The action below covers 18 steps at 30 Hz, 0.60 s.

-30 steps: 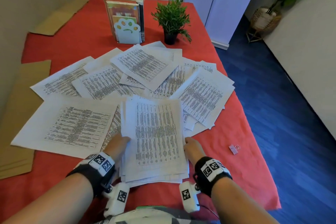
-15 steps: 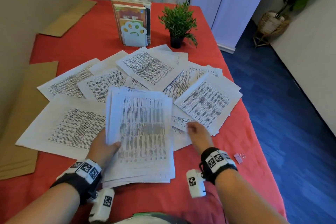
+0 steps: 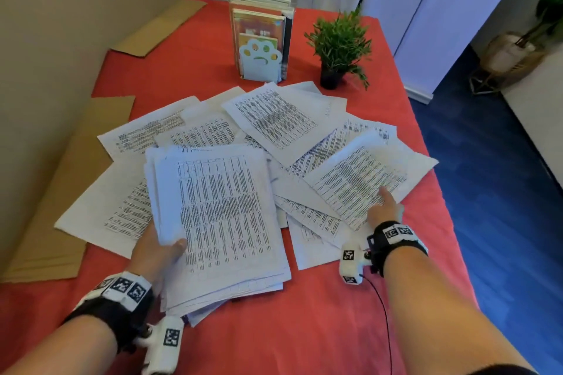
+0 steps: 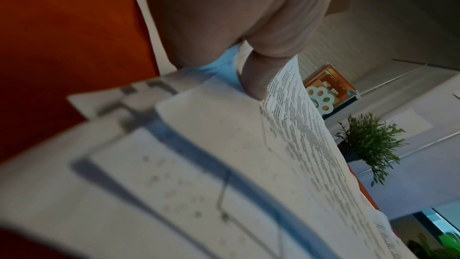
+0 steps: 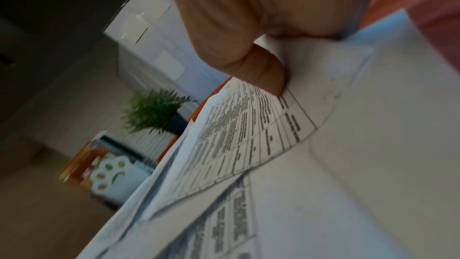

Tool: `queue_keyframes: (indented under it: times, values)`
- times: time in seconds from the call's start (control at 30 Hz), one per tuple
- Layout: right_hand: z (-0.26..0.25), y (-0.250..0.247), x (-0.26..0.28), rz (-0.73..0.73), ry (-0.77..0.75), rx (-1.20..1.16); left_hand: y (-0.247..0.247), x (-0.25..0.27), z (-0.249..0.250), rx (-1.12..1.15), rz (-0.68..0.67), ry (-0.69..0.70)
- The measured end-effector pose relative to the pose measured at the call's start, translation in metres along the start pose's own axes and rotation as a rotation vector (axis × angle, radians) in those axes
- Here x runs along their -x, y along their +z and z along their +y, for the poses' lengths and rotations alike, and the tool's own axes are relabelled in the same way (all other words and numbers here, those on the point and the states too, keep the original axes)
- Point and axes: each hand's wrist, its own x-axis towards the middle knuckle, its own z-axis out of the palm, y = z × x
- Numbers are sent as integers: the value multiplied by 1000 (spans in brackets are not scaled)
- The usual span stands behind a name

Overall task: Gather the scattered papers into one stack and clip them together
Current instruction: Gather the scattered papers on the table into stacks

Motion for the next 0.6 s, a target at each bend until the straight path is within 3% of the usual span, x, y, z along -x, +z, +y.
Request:
queue_keyframes:
  times: [0.1,0.33,0.53,0.6]
  values:
    - [-9,15,13,-88,-113,69,-3,0,-2,10,1,-4]
    - [-17,52,57,-254,-173,81,-3,14,6,37,11,0]
    - [-19,73,82,-416,-254,96,3,11,-9,46,-53,-90]
    - [-20,72,86,-378,-269,152,5,13,-8,51,-65,-99]
